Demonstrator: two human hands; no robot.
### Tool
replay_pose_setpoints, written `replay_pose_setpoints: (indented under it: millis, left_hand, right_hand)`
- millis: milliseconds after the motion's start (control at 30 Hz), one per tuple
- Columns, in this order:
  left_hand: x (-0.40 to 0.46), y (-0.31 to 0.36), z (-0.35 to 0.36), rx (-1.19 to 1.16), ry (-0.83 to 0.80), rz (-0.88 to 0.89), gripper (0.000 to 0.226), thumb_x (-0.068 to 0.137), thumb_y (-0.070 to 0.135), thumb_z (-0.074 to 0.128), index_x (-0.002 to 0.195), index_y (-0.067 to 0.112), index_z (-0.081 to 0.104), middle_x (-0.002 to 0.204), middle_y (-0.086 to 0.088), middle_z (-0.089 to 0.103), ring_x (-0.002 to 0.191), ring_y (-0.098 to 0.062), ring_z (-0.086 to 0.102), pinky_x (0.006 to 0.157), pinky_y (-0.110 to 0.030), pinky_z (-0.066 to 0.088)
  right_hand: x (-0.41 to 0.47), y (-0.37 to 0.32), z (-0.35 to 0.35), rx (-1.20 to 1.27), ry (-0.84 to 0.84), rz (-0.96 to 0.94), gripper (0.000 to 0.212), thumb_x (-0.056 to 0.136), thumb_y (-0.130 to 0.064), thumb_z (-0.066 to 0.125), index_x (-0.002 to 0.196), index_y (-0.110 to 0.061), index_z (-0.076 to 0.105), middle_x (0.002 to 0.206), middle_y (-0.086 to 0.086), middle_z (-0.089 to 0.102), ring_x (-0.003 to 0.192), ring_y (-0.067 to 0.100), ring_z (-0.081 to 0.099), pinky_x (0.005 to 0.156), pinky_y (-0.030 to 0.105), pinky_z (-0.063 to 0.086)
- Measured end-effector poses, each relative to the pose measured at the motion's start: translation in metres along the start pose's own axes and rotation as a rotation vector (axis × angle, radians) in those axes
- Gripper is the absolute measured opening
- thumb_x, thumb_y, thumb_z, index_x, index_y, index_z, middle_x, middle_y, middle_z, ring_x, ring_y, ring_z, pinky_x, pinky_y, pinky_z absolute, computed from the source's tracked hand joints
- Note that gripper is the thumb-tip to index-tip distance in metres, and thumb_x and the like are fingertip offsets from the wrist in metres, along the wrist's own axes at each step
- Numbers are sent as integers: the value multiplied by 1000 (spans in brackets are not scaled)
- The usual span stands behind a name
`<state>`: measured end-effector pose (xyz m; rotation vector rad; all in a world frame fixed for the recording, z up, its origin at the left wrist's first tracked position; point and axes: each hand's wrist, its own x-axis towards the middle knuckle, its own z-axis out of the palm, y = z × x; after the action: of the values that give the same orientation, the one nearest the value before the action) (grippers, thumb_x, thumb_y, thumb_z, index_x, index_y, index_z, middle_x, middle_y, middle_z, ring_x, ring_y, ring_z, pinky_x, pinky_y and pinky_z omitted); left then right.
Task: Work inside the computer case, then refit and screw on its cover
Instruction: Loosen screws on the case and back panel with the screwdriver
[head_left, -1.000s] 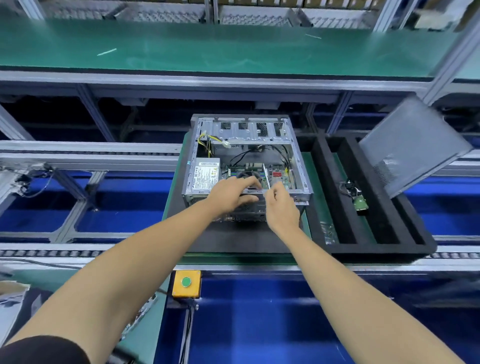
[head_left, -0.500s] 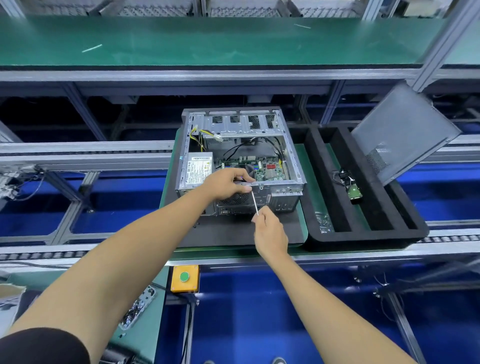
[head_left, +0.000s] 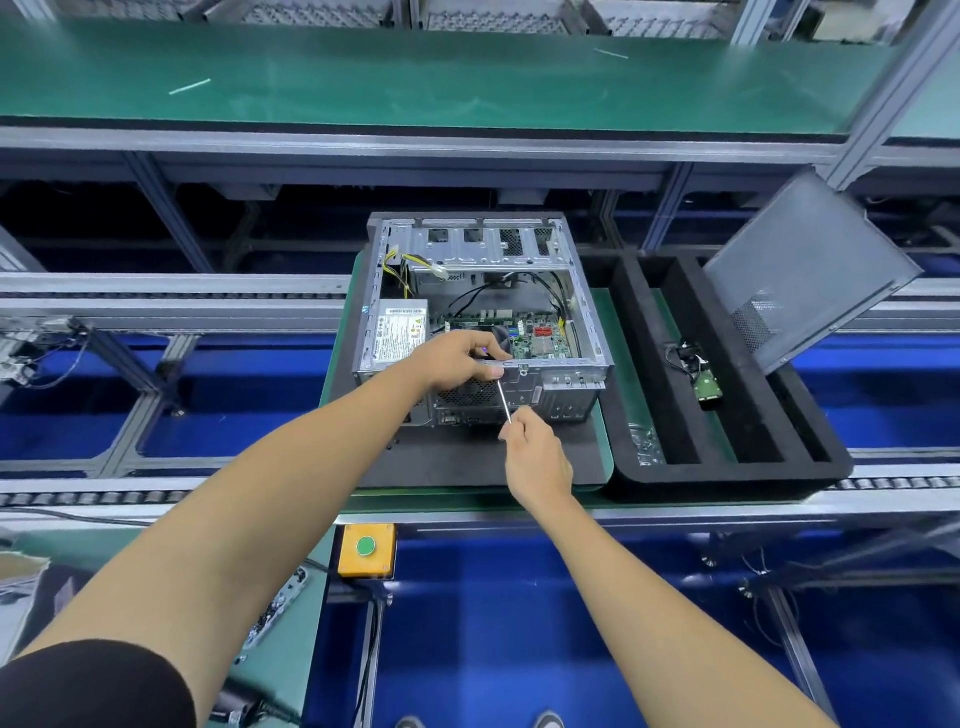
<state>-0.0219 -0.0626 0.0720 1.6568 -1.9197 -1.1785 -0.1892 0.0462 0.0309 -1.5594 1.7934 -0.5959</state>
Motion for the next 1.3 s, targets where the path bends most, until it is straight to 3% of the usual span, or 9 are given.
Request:
replay_pose_setpoints:
  millis: [200, 433, 567, 667, 767, 1000, 1300]
  left_hand:
    - [2, 2, 0, -32, -10, -9, 13, 89, 34, 77, 94, 45, 73, 126, 4, 65, 112, -19, 62, 108, -43, 43]
    - [2, 6, -1, -61, -37, -15, 15, 89, 27, 78, 89, 42, 73, 126, 1, 66, 112, -21, 62, 109, -47, 44]
    - [2, 4, -1, -68, -32, -25, 12, 88, 27, 78, 95, 37, 75, 126, 0, 66, 113, -22, 63, 110, -47, 44]
    - [2, 5, -2, -78, -39, -25, 14, 88, 24, 79, 95, 36, 75, 127, -2, 66, 115, -22, 62, 110, -47, 44]
    - [3, 4, -2, -78, -40, -19, 13, 89, 23, 78, 98, 33, 75, 128, -4, 65, 116, -25, 62, 110, -47, 44]
    - [2, 3, -5, -75, -68, -2, 21, 91, 16, 75, 109, 27, 74, 133, -4, 63, 120, -20, 59, 112, -46, 42]
    - [3, -3, -8, -8, -93, 49, 34, 92, 10, 73, 121, 26, 71, 146, -2, 55, 134, -20, 52, 118, -49, 34]
  right_hand:
    - [-1, -5, -1, 49, -17, 23, 25, 98, -26, 31, 85, -26, 52, 77, -5, 65, 77, 22, 61, 62, 33, 37]
    - [-1, -9, -1, 122, -37, 79, 24, 95, -28, 32, 87, -25, 55, 78, 1, 67, 78, 29, 65, 71, 35, 45]
    - [-1, -11, -3, 135, -37, 91, 24, 94, -26, 33, 84, -26, 55, 74, -1, 65, 73, 29, 63, 74, 37, 49]
    - [-1, -15, -3, 238, -63, 136, 28, 94, -23, 33, 81, -25, 58, 58, -1, 59, 53, 24, 55, 59, 38, 52]
    - [1, -20, -4, 482, -95, 232, 31, 96, -15, 36, 86, -12, 65, 47, 2, 50, 39, 22, 42, 41, 28, 41]
    - [-3, -31, -4, 734, -135, 342, 11, 93, -12, 55, 83, -9, 51, 49, 2, 50, 32, 18, 34, 40, 23, 32]
    - [-6, -41, -1, 854, -47, 433, 15, 88, -4, 57, 82, -9, 44, 52, 10, 62, 35, 20, 35, 39, 23, 33]
